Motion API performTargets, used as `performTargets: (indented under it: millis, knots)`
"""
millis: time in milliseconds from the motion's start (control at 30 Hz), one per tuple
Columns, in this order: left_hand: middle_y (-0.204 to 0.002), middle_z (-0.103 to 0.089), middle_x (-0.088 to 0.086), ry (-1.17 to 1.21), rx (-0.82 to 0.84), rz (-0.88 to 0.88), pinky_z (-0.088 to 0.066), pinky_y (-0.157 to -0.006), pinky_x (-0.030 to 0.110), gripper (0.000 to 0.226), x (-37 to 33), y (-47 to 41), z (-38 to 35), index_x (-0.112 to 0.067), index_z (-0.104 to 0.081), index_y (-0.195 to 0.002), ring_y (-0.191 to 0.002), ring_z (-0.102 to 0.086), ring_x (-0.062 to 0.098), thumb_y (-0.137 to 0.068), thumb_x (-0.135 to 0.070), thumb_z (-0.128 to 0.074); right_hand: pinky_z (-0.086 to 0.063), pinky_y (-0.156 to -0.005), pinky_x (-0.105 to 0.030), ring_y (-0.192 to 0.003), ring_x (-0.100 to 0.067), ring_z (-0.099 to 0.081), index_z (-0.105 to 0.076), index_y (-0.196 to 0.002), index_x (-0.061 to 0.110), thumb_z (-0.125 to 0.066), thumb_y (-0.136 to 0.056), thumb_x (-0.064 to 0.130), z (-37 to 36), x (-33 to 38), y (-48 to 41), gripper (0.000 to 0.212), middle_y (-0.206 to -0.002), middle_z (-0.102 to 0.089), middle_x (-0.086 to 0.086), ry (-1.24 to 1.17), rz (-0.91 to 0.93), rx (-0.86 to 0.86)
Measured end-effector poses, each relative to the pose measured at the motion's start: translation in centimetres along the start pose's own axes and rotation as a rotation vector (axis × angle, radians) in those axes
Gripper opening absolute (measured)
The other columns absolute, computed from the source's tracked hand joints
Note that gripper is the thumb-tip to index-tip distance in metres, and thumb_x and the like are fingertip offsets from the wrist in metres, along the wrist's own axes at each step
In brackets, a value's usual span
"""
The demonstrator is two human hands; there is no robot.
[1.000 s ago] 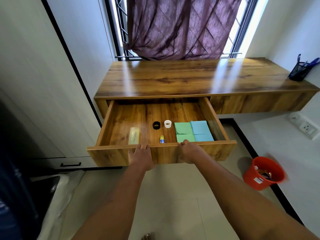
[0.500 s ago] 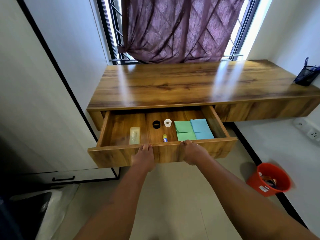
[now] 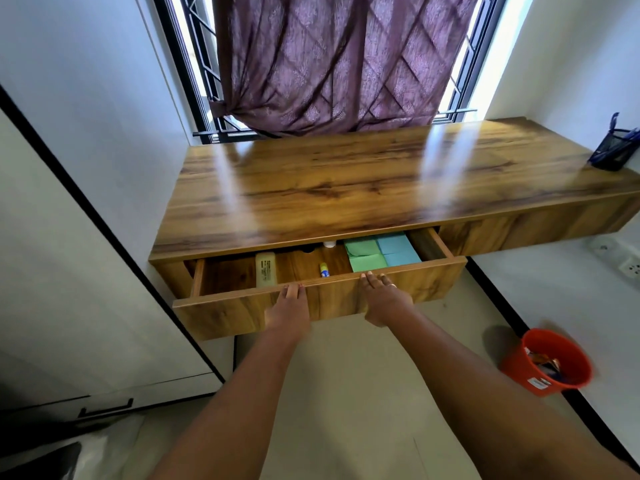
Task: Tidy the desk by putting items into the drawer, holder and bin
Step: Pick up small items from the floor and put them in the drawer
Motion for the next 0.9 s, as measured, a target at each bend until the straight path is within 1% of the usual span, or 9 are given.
performTargets:
  millis: [100, 167, 233, 267, 300, 367, 467, 633, 900]
  knots:
    - [-0.15, -0.025, 0.003, 0.008, -0.053, -0.026, -0.049, -0.097, 0.037, 0.066, 0.5, -1.1, 0.8, -0.013, -0.021, -0.15, -0.134, -0.037, 0.022, -0.092, -0.013, -0.054, -0.035, -0.11, -0.047, -0.148, -0.02, 0.0, 0.001, -0.153, 0.019, -0.057, -0.093, 0.021, 0.9, 0.2, -1.2, 0.084, -0.161, 0.0, 0.003, -0.017, 0.02, -0.027]
    - [-0.131, -0.044, 0.002, 0.019, -0.201, -0.03, -0.054, -0.082, 0.03, 0.045, 0.9, -2.0, 1.5, -0.014, -0.043, -0.136, -0.105, -0.057, 0.016, -0.092, -0.014, -0.054, -0.033, -0.111, -0.048, -0.148, -0.021, -0.004, -0.003, -0.153, 0.019, -0.057, -0.092, 0.016, 1.6, 0.0, -2.1, 0.081, -0.161, -0.007, 0.001, -0.034, 0.023, -0.101]
    - [-0.115, -0.051, -0.001, 0.0, -0.332, -0.038, -0.05, -0.068, 0.024, 0.028, 1.5, -3.1, 2.2, -0.016, -0.053, -0.119, -0.083, -0.057, 0.011, -0.092, -0.017, -0.055, -0.027, -0.113, -0.048, -0.148, -0.022, -0.004, -0.002, -0.153, 0.017, -0.054, -0.092, 0.012, 2.3, -0.1, -3.0, 0.08, -0.161, -0.005, -0.001, -0.02, 0.022, -0.163]
    - [-0.115, -0.051, -0.001, -0.015, -0.362, -0.043, -0.047, -0.066, 0.022, 0.027, 1.9, -3.8, 2.5, -0.017, -0.052, -0.117, -0.083, -0.057, 0.01, -0.091, -0.019, -0.057, -0.023, -0.115, -0.049, -0.148, -0.022, -0.002, 0.0, -0.153, 0.016, -0.052, -0.093, 0.011, 2.6, -0.2, -3.5, 0.079, -0.161, -0.003, -0.002, 0.008, 0.026, -0.192]
    - [-0.118, -0.051, -0.001, -0.037, -0.365, -0.045, -0.045, -0.068, 0.022, 0.031, 2.2, -4.6, 2.7, -0.017, -0.05, -0.119, -0.089, -0.058, 0.011, -0.09, -0.023, -0.06, -0.02, -0.116, -0.049, -0.148, -0.022, -0.001, 0.002, -0.152, 0.015, -0.049, -0.094, 0.01, 2.9, -0.4, -4.2, 0.078, -0.161, 0.0, -0.002, 0.039, 0.033, -0.215]
    - [-0.136, -0.043, 0.001, -0.101, -0.322, -0.03, -0.045, -0.089, 0.031, 0.056, 3.0, -6.2, 2.6, -0.017, -0.04, -0.134, -0.12, -0.05, 0.017, -0.086, -0.032, -0.065, -0.017, -0.117, -0.049, -0.148, -0.022, 0.002, 0.006, -0.152, 0.015, -0.046, -0.095, 0.009, 3.4, -0.5, -5.3, 0.077, -0.161, 0.004, -0.003, 0.075, 0.037, -0.226]
    - [-0.157, -0.015, 0.005, -0.208, -0.225, 0.018, -0.023, -0.114, 0.046, 0.096, 3.8, -8.2, 2.5, -0.015, -0.007, -0.151, -0.147, -0.011, 0.023, -0.081, -0.046, -0.067, -0.014, -0.118, -0.05, -0.148, -0.022, 0.005, 0.011, -0.151, 0.014, -0.054, -0.093, 0.013, 4.3, -0.5, -7.4, 0.087, -0.161, 0.007, -0.005, 0.134, 0.046, -0.236]
    - [-0.16, 0.004, 0.011, -0.306, -0.1, 0.025, -0.004, -0.118, 0.046, 0.128, 4.4, -11.8, 2.5, -0.015, 0.014, -0.149, -0.147, 0.005, 0.028, -0.066, -0.067, -0.069, -0.009, -0.118, -0.053, -0.148, -0.022, 0.007, 0.015, -0.15, 0.012, -0.072, -0.081, 0.028, 5.9, -0.6, -10.7, 0.112, -0.159, 0.012, -0.004, 0.279, 0.095, -0.168]
    - [-0.158, 0.008, 0.018, -0.313, -0.035, -0.006, -0.007, -0.119, 0.045, 0.136, 3.9, -14.5, 2.7, -0.015, 0.017, -0.149, -0.147, 0.004, 0.034, -0.062, -0.059, -0.077, -0.012, -0.119, -0.049, -0.148, -0.024, 0.002, 0.013, -0.15, 0.01, -0.077, -0.075, 0.032, 5.2, -1.4, -12.9, 0.12, -0.16, 0.008, -0.009, 0.285, 0.195, -0.188]
Point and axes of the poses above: each hand's wrist, its own y-axis away from the middle knuckle, its own z-axis out of the back of the hand, x = y × z, the point moved 1 cm from there along -y, towards the middle knuckle
